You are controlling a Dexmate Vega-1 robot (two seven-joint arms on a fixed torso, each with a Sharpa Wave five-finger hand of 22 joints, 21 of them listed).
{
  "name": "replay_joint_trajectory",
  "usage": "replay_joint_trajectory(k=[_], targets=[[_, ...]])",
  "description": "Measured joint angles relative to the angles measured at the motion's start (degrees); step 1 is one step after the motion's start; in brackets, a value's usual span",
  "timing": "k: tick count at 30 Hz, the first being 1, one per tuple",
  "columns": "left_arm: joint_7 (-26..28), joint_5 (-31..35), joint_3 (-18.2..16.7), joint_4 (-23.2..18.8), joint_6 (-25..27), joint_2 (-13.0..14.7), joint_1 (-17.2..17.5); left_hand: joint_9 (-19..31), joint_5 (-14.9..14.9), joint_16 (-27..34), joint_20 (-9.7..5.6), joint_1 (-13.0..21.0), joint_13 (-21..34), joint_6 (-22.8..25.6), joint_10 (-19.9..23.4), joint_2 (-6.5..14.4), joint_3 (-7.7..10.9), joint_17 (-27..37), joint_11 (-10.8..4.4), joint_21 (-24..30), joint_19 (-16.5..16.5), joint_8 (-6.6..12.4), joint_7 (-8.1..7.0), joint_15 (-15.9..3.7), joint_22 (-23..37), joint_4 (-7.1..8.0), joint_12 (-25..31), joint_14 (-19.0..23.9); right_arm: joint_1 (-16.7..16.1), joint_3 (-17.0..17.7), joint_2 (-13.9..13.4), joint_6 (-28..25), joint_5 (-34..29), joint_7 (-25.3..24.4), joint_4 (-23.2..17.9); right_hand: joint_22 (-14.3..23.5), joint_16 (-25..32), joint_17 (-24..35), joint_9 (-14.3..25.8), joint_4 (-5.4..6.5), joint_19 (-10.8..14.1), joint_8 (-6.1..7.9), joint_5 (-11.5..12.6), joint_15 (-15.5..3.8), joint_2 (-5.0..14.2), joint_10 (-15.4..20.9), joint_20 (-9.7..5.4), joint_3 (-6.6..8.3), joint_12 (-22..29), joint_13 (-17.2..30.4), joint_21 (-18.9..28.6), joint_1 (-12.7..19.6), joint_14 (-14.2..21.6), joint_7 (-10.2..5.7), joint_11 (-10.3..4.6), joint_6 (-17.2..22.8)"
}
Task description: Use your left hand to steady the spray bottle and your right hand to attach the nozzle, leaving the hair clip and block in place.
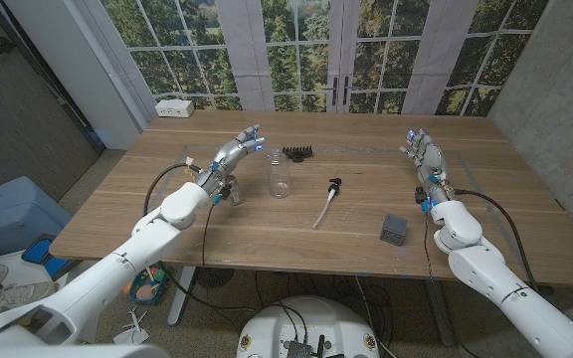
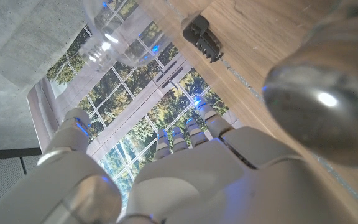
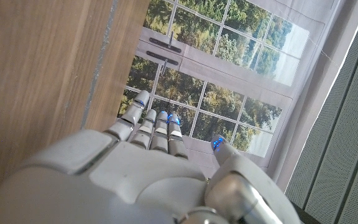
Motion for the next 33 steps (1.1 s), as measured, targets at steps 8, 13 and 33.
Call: replay_joint_trajectory(k=[8, 13, 33], targets=[[1.0, 2.2, -0.4, -2.2, 0.1, 0.7, 0.1, 0.0, 0.2, 0.3, -0.64, 1.4, 0.0, 0.8, 1.3, -1.4, -0.64, 0.0, -0.1, 0.3, 1.4, 0.0, 0.4, -0.02, 0.0, -0.01, 0.0, 1.2, -1.8, 0.8, 0.0, 1.0, -0.2, -0.7, -1.1, 0.0, 0.0, 0.0, 0.0, 0.0, 0.0, 0.0, 0.0, -0.15, 0.0, 0.0, 0.0, 0.0, 0.0, -0.3, -0.2, 0.0, 0.2, -0.14, 0.0, 0.1], [0.9, 2.5, -0.3, -2.1, -1.4, 0.1, -0.4, 0.0, 1.3, 0.3, -1.29, 1.1, 0.0, 1.2, 2.1, -3.3, -2.6, 0.0, -0.26, 0.4, 2.5, 0.0, 0.61, -0.2, 0.0, 0.34, 0.0, 1.8, -3.0, 1.4, 0.0, 1.3, -0.2, -1.0, -1.8, 0.0, 0.0, 0.0, 0.0, 0.0, 0.2, 0.0, 0.0, 0.07, 0.0, 0.4, -0.2, 0.0, 0.0, -0.3, -0.4, 0.0, 0.4, -0.32, 0.0, 0.3], [-2.3, -0.8, 2.6, 5.5, -8.4, -7.4, -2.3, 0.0, 2.9, -0.2, -1.24, 1.1, 0.0, -0.2, 1.5, -3.8, -5.32, 0.0, -0.71, 0.1, 2.4, -2.0, 0.81, 0.07, 0.0, 0.58, -0.5, 1.1, -4.8, 3.2, -0.9, 1.0, 0.4, -0.8, -3.6, 0.0, 0.0, -0.5, 0.0, -0.23, 0.6, 0.45, 0.0, 0.03, 0.0, 0.7, -0.14, -0.23, 0.0, -0.5, -0.6, 0.0, 0.8, 0.0, 0.31, 0.6]])
